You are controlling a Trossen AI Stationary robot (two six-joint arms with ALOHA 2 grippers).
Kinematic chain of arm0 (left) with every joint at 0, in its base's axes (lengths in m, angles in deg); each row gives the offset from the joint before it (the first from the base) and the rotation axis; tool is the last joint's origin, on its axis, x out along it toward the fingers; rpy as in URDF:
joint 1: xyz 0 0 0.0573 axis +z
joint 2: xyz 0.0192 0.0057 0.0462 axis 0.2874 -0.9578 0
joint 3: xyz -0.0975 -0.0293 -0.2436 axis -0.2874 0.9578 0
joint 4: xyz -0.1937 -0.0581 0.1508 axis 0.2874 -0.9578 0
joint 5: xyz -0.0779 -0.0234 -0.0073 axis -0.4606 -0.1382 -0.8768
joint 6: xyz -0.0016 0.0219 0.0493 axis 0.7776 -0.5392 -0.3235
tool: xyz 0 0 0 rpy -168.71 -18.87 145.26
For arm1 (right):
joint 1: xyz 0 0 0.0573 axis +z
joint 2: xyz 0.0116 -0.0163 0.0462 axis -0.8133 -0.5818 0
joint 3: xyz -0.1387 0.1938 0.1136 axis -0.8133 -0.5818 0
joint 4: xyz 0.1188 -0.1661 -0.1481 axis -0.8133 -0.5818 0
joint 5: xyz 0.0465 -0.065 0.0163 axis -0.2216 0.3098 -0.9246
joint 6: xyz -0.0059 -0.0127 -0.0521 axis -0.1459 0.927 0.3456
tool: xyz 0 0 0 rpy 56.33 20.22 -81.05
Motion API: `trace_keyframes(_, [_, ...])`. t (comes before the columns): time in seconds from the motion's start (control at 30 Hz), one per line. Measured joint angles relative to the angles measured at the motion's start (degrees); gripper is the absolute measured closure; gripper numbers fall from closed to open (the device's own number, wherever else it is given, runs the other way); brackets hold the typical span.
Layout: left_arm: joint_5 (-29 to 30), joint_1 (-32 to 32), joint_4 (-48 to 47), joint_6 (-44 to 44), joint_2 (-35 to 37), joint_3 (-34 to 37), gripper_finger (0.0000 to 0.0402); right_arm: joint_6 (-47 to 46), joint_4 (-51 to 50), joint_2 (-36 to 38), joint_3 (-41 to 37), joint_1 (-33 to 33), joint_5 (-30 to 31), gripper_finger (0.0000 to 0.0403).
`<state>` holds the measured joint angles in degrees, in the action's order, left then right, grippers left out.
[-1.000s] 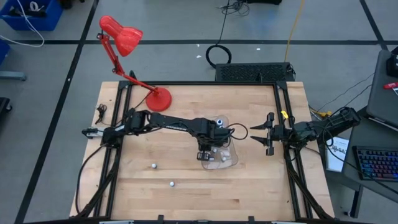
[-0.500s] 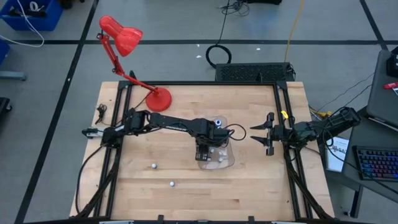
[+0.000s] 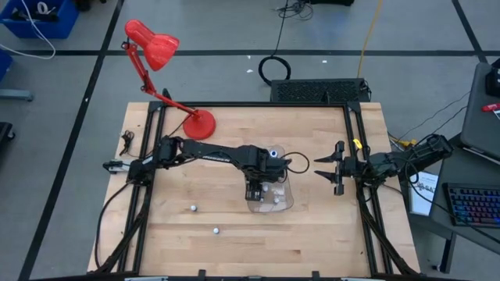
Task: Pick & Place food coloring
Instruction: Put the blue food coloring bottle into the transparent container
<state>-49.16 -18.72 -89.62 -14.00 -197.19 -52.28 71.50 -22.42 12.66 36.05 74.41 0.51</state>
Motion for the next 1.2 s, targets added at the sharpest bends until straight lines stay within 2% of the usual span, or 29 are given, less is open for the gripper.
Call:
trace_keyframes(0.2, [0.5, 0.0, -5.0, 3.0, 6.5, -0.1, 0.0211, -0.1, -0.4, -0.1, 0.0, 0.0, 0.1, 0.0243])
trace_keyframes(0.33, [0.4, -0.8, -12.9, 11.9, 12.0, -0.1, 0.0211, -0.2, -0.4, -0.1, 0.0, 0.0, 0.1, 0.0243])
trace_keyframes(0.47, [0.7, -5.1, -18.3, 22.0, 17.1, 2.0, 0.0211, -0.5, -0.7, -0.1, 0.0, 0.0, 0.0, 0.0243])
trace_keyframes(0.57, [4.2, -9.9, -18.9, 31.0, 20.8, 6.7, 0.0211, -1.2, -1.3, -0.1, 0.0, 0.0, -0.1, 0.0243])
trace_keyframes(0.73, [9.6, -19.1, -14.1, 48.9, 27.6, 21.1, 0.0211, -1.5, -1.8, -0.1, 0.0, 0.0, -0.1, 0.0243])
trace_keyframes(0.87, [10.4, -24.8, -8.4, 66.7, 32.6, 32.5, 0.0211, -1.5, -1.7, -0.1, 0.0, 0.0, -0.2, 0.0243])
trace_keyframes(1.03, [10.6, -28.5, -1.9, 83.0, 35.4, 41.1, 0.0211, -1.5, -1.2, -0.1, 0.0, 0.0, -0.1, 0.0243])
trace_keyframes(1.2, [11.0, -28.3, -1.7, 90.7, 35.4, 44.6, 0.0211, -1.4, 0.1, -0.1, 0.0, 0.0, -0.2, 0.0243])
